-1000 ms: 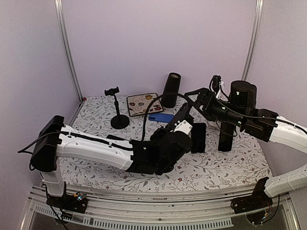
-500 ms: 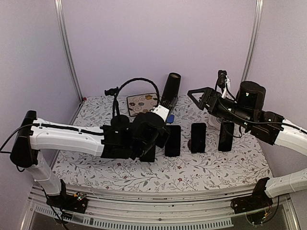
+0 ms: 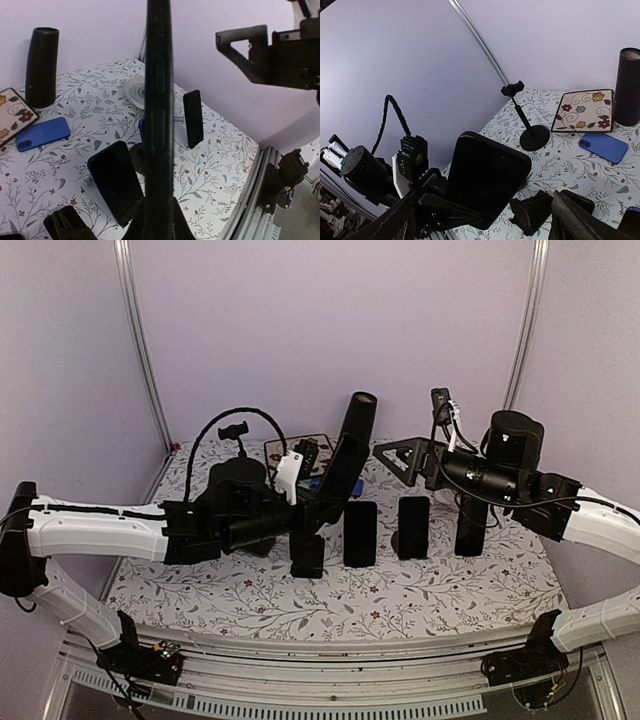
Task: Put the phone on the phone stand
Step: Pass from the left arm to the right
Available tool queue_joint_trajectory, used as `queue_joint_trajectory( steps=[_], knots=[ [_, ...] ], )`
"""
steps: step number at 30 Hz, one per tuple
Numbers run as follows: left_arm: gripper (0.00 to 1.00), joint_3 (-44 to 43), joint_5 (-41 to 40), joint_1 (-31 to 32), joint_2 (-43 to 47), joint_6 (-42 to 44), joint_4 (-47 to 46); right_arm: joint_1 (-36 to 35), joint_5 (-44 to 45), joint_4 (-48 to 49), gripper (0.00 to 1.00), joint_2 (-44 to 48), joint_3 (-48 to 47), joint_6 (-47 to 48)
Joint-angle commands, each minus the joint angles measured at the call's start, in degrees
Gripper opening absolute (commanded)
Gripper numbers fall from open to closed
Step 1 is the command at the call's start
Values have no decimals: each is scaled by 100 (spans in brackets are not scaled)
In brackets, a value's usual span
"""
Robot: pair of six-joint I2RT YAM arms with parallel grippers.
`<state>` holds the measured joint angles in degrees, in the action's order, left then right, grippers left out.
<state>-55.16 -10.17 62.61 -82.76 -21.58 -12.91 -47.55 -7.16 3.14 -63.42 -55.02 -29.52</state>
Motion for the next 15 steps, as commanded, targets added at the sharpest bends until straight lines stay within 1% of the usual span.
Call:
queue_joint_trajectory(
  steps=[1, 5, 10, 11, 15],
  knots=[
    [0, 232, 1437, -288, 376, -391, -1186, 31, -777, 540, 96, -196, 96, 62],
    [0, 423, 2057, -418, 525, -530, -1534, 33, -1039, 721, 97, -310, 90, 21],
    [0, 603, 2817, -605, 539, -794, -2032, 35, -1376, 1394, 93, -251, 318, -54],
    [0, 626, 2991, -646, 522, -850, -2133, 31, -1487, 1525, 91, -255, 349, -80],
    [0, 649, 3514, -753, 438, -1035, -2473, 33, -1922, 1955, 77, -331, 385, -216]
  ],
)
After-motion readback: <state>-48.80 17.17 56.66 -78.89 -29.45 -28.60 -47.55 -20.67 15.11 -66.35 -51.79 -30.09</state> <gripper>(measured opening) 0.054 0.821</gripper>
